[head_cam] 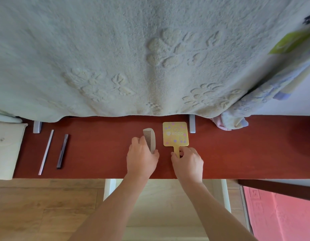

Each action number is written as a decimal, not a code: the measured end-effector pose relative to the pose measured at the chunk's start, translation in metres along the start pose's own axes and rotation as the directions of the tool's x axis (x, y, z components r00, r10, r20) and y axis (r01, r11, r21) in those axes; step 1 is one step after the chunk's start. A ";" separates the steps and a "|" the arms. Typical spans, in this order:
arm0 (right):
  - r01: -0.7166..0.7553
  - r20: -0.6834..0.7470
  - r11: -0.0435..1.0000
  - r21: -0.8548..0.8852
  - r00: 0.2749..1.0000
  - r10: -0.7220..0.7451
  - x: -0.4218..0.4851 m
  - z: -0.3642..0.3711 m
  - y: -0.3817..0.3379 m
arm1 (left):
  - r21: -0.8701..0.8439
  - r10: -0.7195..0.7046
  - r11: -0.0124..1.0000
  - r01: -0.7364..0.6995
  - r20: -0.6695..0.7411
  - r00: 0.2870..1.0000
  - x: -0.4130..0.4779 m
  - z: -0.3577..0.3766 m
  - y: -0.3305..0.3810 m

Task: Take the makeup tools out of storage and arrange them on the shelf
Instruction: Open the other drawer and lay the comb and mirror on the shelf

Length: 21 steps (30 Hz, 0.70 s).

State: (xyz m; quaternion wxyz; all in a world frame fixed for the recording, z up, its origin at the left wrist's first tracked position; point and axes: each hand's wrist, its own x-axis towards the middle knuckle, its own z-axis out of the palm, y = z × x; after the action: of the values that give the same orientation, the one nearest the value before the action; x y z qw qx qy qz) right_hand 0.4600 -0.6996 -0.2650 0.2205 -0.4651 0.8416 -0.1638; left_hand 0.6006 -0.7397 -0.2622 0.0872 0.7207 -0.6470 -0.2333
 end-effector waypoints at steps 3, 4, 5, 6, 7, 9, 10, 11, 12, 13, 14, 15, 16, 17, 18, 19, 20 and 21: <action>0.015 -0.006 1.000 -0.003 1.000 -0.015 0.000 0.001 0.001 | -0.011 0.007 1.000 -0.007 -0.009 1.000 0.000 0.001 -0.001; 0.017 -0.007 1.000 -0.001 1.000 -0.017 -0.001 0.002 0.002 | -0.014 0.009 1.000 -0.009 -0.010 1.000 0.000 0.000 -0.001; 0.018 -0.010 1.000 0.001 1.000 -0.018 -0.001 0.002 0.002 | -0.015 0.012 1.000 -0.012 -0.012 1.000 0.000 0.000 -0.001; 0.020 -0.013 1.000 0.001 1.000 -0.020 -0.001 0.003 0.002 | -0.014 0.015 1.000 -0.015 -0.014 1.000 0.000 0.000 -0.002; 0.021 -0.013 1.000 0.000 1.000 -0.021 -0.002 0.003 0.002 | -0.011 0.017 1.000 -0.018 -0.016 1.000 0.000 0.001 -0.002; 0.023 -0.011 1.000 0.000 1.000 -0.023 -0.002 0.003 0.002 | -0.008 0.018 1.000 -0.018 -0.017 1.000 0.000 0.001 -0.003; 0.023 -0.010 1.000 0.002 1.000 -0.023 -0.002 0.003 0.002 | -0.009 0.017 1.000 -0.017 -0.017 1.000 0.000 0.001 -0.003; 0.022 -0.009 1.000 0.002 1.000 -0.022 -0.002 0.003 0.002 | -0.011 0.017 1.000 -0.017 -0.018 1.000 0.000 0.001 -0.003; 0.022 -0.010 1.000 0.002 1.000 -0.022 -0.002 0.003 0.002 | -0.012 0.017 1.000 -0.017 -0.019 1.000 -0.001 0.000 -0.003; 0.022 -0.013 1.000 0.001 1.000 -0.022 -0.002 0.003 0.002 | -0.010 0.018 1.000 -0.018 -0.018 1.000 -0.001 0.000 -0.003; 0.022 -0.016 1.000 0.002 1.000 -0.022 -0.003 0.003 0.002 | -0.008 0.018 1.000 -0.018 -0.017 1.000 -0.001 0.000 -0.003; 0.022 -0.018 1.000 0.004 1.000 -0.022 -0.003 0.003 0.002 | -0.011 0.017 1.000 -0.017 -0.013 1.000 -0.001 0.000 -0.003; 0.021 -0.019 1.000 0.008 1.000 -0.021 -0.003 0.003 0.003 | -0.019 0.013 1.000 -0.013 -0.008 1.000 -0.001 -0.001 -0.003; 0.020 -0.017 1.000 0.012 1.000 -0.019 -0.003 0.002 0.003 | -0.028 0.007 1.000 -0.007 -0.003 1.000 -0.001 -0.001 -0.003; 0.017 -0.012 1.000 0.017 1.000 -0.017 -0.003 0.001 0.004 | -0.034 0.002 0.999 -0.002 -0.001 1.000 -0.001 -0.002 -0.003; 0.015 -0.007 1.000 0.023 1.000 -0.015 -0.003 0.000 0.005 | -0.038 -0.002 0.999 0.001 -0.002 1.000 -0.002 -0.003 -0.003; 0.014 -0.002 0.999 0.033 1.000 -0.014 -0.003 -0.001 0.005 | -0.043 -0.003 0.999 0.003 -0.004 1.000 -0.002 -0.004 -0.004; 0.017 -0.003 0.999 0.049 1.000 -0.017 -0.003 -0.002 0.006 | -0.052 -0.002 0.999 0.002 -0.007 1.000 -0.003 -0.005 -0.006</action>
State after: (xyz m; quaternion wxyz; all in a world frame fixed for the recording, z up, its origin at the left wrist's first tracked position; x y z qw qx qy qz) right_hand 0.4562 -0.6937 -0.2653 0.2294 -0.4665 0.8336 -0.1867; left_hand 0.6077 -0.7365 -0.2593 0.1080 0.7197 -0.6395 -0.2477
